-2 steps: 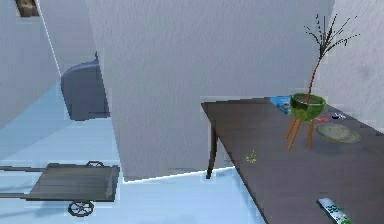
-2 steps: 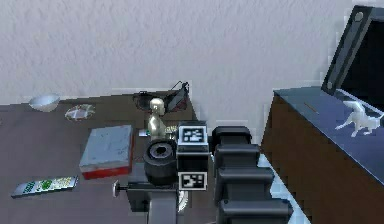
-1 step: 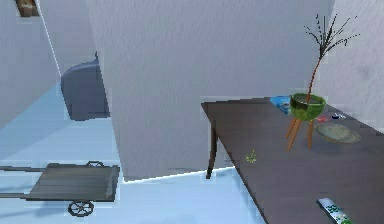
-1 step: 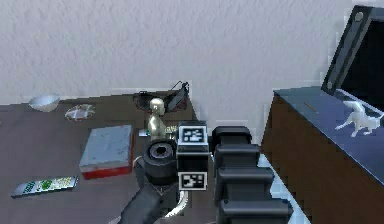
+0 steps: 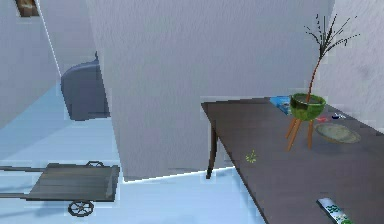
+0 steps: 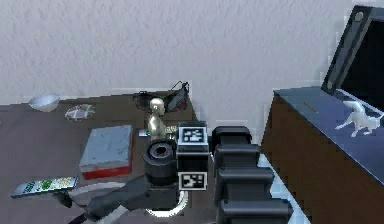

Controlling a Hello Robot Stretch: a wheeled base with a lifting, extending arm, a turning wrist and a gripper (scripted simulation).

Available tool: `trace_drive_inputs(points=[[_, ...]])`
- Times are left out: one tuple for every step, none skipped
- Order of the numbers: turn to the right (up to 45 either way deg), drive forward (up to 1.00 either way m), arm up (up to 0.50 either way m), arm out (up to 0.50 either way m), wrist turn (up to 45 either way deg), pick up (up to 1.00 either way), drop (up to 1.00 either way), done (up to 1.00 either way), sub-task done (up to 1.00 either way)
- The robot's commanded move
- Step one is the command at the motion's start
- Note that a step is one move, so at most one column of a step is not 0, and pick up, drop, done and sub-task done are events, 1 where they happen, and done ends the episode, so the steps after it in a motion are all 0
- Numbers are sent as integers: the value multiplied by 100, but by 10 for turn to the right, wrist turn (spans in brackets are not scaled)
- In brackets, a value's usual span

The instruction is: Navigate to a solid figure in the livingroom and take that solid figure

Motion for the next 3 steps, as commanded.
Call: trace_drive_inputs(points=[[0, 0, 0, 0, 450, 0, 0, 0, 0], [0, 0, 0, 0, 210, 0, 0, 0, 0], [0, 0, 0, 0, 0, 100, 0, 0, 0]])
